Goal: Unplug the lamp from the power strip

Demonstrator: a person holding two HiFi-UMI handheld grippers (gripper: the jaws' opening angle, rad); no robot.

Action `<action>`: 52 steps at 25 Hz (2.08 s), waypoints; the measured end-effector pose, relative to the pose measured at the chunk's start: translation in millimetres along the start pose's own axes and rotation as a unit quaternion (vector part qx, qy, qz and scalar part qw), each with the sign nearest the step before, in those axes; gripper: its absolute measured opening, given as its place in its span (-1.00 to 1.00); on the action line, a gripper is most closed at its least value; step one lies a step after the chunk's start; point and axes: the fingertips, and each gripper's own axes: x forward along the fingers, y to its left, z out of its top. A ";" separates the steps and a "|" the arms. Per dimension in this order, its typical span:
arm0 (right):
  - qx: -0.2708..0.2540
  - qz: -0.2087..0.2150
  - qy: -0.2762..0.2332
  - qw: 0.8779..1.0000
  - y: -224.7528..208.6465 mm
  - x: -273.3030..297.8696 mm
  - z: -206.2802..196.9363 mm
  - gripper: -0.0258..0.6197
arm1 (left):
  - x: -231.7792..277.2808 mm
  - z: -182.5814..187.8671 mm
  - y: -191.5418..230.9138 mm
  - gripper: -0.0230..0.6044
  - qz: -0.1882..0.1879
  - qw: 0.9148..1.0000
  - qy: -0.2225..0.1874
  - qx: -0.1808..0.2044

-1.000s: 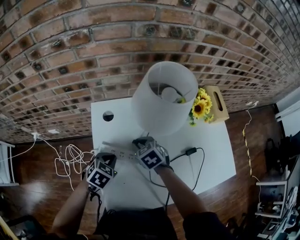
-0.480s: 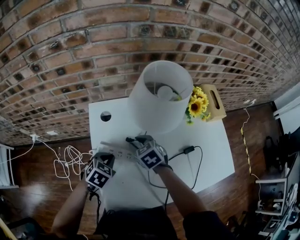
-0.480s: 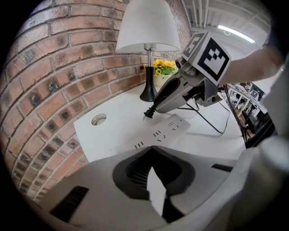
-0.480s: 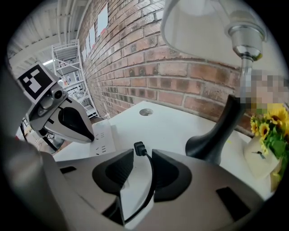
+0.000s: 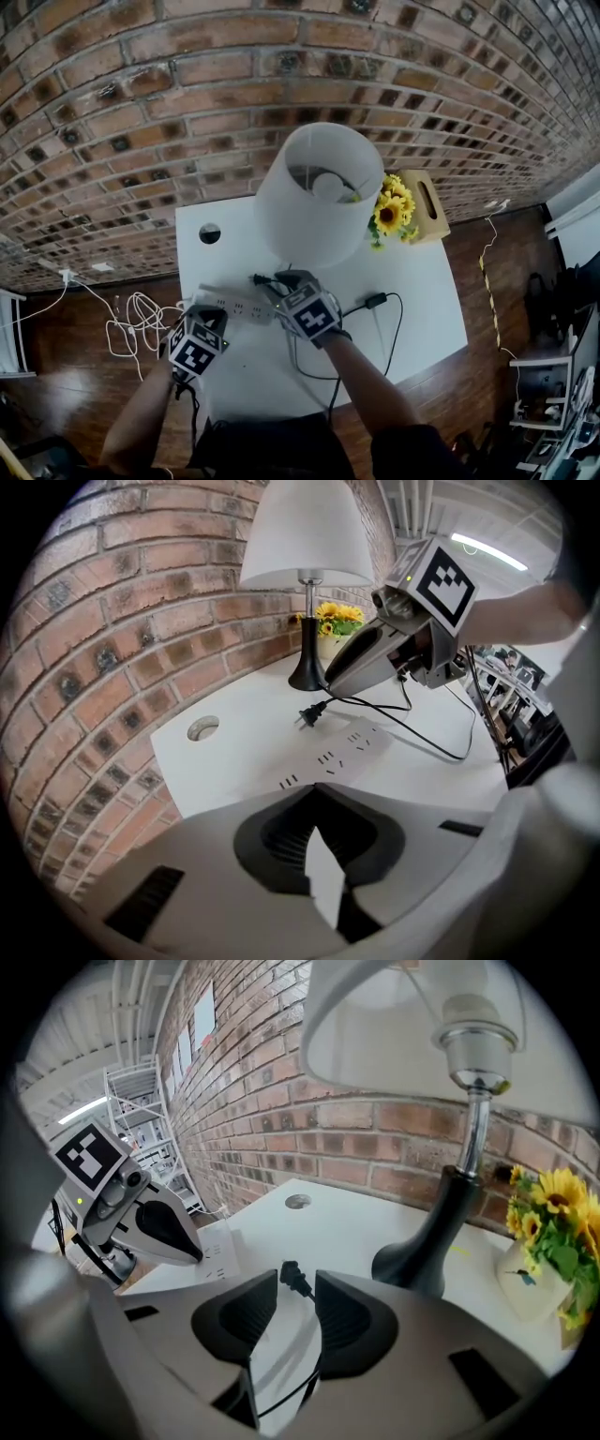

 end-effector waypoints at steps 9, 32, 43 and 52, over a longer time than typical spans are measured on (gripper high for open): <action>0.008 0.042 -0.001 0.999 13.8 5.9 -6.2 -0.73 | 0.1 -0.1 0.1 -0.85 0.003 1.000 0.002 -0.001; 0.052 0.134 -0.042 0.989 54.2 -22.6 12.5 -0.96 | 0.3 -0.4 1.1 -0.85 0.016 1.000 -0.001 -0.003; 0.091 0.129 -0.073 0.985 51.6 -46.4 7.3 -0.96 | 0.9 -0.7 3.8 -0.85 0.024 1.000 -0.009 -0.008; 0.110 0.145 -0.101 0.978 55.3 -69.1 9.1 -0.96 | -18.3 3.9 4.8 -0.86 0.032 0.997 -0.022 -0.061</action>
